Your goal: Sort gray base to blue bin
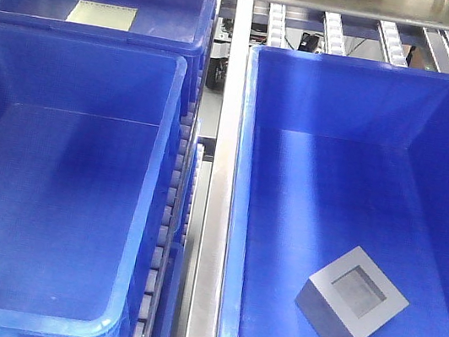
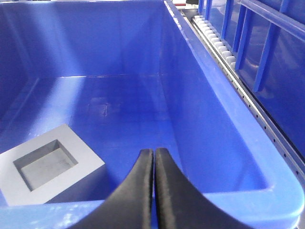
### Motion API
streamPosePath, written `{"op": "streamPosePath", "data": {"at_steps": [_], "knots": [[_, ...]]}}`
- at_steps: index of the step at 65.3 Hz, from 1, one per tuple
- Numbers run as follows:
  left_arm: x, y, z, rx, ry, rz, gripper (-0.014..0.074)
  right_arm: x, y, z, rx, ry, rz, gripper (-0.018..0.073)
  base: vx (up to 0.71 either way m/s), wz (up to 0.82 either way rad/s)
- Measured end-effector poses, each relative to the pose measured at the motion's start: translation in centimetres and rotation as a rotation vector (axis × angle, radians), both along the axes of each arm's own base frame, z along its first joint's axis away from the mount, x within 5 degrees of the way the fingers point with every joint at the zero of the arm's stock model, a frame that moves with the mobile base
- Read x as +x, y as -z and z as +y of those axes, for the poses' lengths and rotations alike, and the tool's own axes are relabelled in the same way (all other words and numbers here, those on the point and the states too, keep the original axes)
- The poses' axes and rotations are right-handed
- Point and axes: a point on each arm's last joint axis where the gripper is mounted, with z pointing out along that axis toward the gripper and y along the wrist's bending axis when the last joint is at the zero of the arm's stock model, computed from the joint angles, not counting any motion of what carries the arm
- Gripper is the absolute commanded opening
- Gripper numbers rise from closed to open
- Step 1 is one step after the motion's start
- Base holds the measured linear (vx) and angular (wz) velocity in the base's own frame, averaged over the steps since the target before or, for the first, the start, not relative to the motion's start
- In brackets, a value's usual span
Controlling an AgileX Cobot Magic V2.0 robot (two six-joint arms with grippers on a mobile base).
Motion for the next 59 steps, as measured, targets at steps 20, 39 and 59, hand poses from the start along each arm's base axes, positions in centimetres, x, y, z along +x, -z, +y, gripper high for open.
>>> {"op": "streamPosePath", "data": {"at_steps": [20, 39, 59], "knots": [[0.0, 0.0, 0.0, 0.000, 0.000, 0.000, 0.0001, 0.0, 0.0, 0.0, 0.000, 0.000, 0.000, -0.0005, 0.00, 0.00], [-0.1, -0.1, -0.1, -0.010, 0.018, -0.002, 0.0001, 0.0, 0.0, 0.0, 0.000, 0.000, 0.000, -0.0005, 0.00, 0.00], [-3.0, 1.6, -1.9, 0.284, 0.411, -0.098, 0.0001, 0.0, 0.0, 0.0, 0.000, 0.000, 0.000, -0.0005, 0.00, 0.00]]}}
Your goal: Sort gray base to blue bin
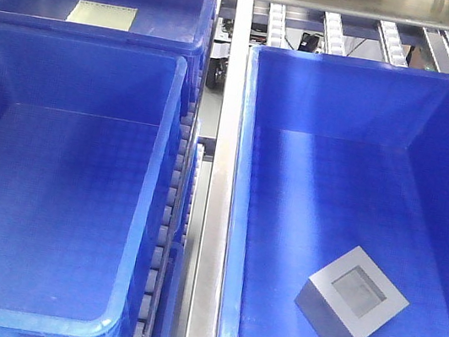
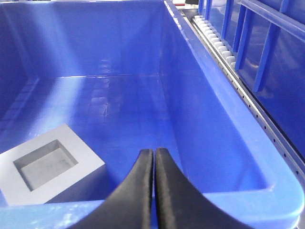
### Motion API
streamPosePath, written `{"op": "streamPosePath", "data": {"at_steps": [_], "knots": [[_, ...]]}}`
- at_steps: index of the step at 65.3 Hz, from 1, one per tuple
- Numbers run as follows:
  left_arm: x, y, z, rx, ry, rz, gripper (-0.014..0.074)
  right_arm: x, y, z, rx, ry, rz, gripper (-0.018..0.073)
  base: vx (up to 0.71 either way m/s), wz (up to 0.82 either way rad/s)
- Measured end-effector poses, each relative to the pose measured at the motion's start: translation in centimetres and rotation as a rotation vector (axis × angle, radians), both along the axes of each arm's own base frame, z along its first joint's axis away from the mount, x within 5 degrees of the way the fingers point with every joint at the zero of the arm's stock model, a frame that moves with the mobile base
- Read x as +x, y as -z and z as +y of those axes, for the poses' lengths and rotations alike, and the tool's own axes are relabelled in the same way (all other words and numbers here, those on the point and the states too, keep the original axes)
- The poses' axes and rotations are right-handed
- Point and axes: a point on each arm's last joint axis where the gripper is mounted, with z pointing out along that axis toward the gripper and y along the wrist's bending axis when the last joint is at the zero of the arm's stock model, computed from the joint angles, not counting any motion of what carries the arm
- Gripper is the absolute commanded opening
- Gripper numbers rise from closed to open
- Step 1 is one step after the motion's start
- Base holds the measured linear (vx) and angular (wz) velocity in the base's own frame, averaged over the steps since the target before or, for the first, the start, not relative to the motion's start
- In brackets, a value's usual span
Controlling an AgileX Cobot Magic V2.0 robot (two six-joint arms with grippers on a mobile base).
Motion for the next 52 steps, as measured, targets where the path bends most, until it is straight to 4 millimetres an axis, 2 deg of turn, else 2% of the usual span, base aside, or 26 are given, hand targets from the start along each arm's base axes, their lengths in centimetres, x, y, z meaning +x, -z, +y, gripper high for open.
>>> {"op": "streamPosePath", "data": {"at_steps": [7, 18, 29, 52], "knots": [[-0.2, 0.7, 0.1, 0.060, 0.012, 0.076, 0.0001, 0.0, 0.0, 0.0, 0.000, 0.000, 0.000, -0.0005, 0.00, 0.00], [0.4, 1.2, 0.5, 0.065, -0.102, 0.171, 0.0002, 0.0, 0.0, 0.0, 0.000, 0.000, 0.000, -0.0005, 0.00, 0.00], [1.3, 1.1, 1.0, 0.046, -0.216, 0.162, 0.0002, 0.0, 0.0, 0.0, 0.000, 0.000, 0.000, -0.0005, 0.00, 0.00], [1.9, 0.8, 1.4, 0.024, -0.287, 0.139, 0.0002, 0.0, 0.0, 0.0, 0.000, 0.000, 0.000, -0.0005, 0.00, 0.00]]}}
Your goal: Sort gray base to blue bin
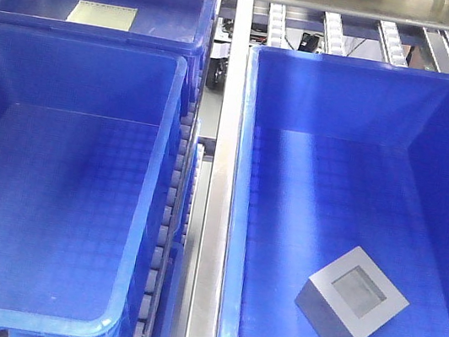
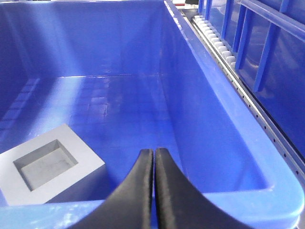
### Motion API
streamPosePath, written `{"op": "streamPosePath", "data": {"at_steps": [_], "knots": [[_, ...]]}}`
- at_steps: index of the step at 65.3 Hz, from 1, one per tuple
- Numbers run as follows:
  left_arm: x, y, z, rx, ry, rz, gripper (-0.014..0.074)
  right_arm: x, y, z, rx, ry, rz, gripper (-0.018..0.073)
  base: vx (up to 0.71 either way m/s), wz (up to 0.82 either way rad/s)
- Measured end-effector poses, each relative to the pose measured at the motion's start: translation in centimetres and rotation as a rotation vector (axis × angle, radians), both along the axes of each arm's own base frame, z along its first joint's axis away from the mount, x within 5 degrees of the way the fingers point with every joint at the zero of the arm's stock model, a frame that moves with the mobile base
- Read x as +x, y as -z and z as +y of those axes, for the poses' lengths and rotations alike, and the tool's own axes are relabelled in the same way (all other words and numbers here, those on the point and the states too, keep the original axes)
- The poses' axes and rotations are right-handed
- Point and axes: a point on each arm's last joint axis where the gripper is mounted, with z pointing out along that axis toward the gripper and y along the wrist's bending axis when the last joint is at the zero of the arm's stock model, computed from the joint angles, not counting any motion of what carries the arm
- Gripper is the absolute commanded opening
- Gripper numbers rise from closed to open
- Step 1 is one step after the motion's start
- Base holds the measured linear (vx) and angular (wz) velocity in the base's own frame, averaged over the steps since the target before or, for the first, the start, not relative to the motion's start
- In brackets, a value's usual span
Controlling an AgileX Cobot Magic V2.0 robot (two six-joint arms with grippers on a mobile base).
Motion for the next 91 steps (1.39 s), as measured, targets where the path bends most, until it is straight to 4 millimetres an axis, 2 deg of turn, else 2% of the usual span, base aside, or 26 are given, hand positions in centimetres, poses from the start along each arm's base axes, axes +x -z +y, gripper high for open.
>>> {"op": "streamPosePath", "data": {"at_steps": [23, 30, 52, 68, 75, 91], "knots": [[0.0, -0.2, 0.1, -0.018, -0.007, -0.011, 0.0002, 0.0, 0.0, 0.0, 0.000, 0.000, 0.000, -0.0005, 0.00, 0.00], [0.0, -0.5, 0.8, -0.054, -0.064, -0.041, 0.0002, 0.0, 0.0, 0.0, 0.000, 0.000, 0.000, -0.0005, 0.00, 0.00], [-1.0, -1.9, 5.1, -0.113, -0.544, -0.286, 0.0002, 0.0, 0.0, 0.0, 0.000, 0.000, 0.000, -0.0005, 0.00, 0.00], [-1.7, -2.2, 6.3, -0.109, -0.792, -0.362, 0.0002, 0.0, 0.0, 0.0, 0.000, 0.000, 0.000, -0.0005, 0.00, 0.00], [-1.4, -1.4, 6.4, -0.101, -0.837, -0.366, 0.0002, 0.0, 0.0, 0.0, 0.000, 0.000, 0.000, -0.0005, 0.00, 0.00], [0.1, 3.2, 6.3, -0.099, -0.840, -0.304, 0.0002, 0.0, 0.0, 0.0, 0.000, 0.000, 0.000, -0.0005, 0.00, 0.00]]}}
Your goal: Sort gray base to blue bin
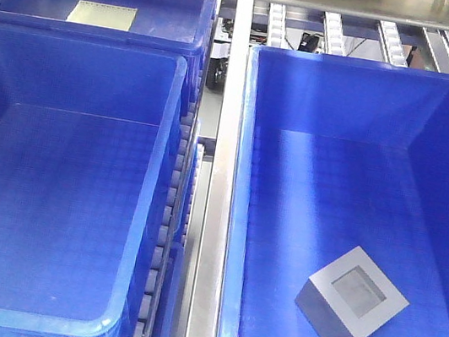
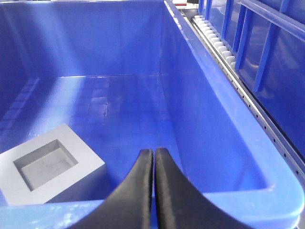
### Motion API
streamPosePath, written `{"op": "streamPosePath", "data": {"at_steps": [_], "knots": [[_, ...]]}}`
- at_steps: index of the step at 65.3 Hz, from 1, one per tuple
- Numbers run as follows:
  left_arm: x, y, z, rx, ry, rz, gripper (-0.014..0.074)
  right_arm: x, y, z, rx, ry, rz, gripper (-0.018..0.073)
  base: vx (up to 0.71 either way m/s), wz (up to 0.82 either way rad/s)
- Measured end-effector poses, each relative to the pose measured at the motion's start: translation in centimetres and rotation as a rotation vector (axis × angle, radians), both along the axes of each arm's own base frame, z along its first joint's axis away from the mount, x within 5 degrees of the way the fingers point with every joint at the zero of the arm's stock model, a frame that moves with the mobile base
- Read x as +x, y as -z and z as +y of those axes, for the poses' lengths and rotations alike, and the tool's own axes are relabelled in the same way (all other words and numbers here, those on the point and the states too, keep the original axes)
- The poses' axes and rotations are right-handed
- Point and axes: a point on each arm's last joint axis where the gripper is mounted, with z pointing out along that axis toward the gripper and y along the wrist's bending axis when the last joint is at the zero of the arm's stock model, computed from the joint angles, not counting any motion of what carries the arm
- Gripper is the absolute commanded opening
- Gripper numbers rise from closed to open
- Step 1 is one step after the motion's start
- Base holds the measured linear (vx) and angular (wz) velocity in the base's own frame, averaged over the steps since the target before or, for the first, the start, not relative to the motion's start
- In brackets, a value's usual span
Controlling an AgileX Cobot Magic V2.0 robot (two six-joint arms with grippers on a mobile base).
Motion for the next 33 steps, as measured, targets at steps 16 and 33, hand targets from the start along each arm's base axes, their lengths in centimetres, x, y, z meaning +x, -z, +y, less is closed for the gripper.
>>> {"op": "streamPosePath", "data": {"at_steps": [16, 33], "knots": [[0.4, 2.6, -0.1, -0.029, 0.003, 0.071, 0.0002, 0.0, 0.0, 0.0, 0.000, 0.000, 0.000, -0.0005, 0.00, 0.00], [0.4, 2.6, -0.1, -0.029, 0.003, 0.071, 0.0002, 0.0, 0.0, 0.0, 0.000, 0.000, 0.000, -0.0005, 0.00, 0.00]]}}
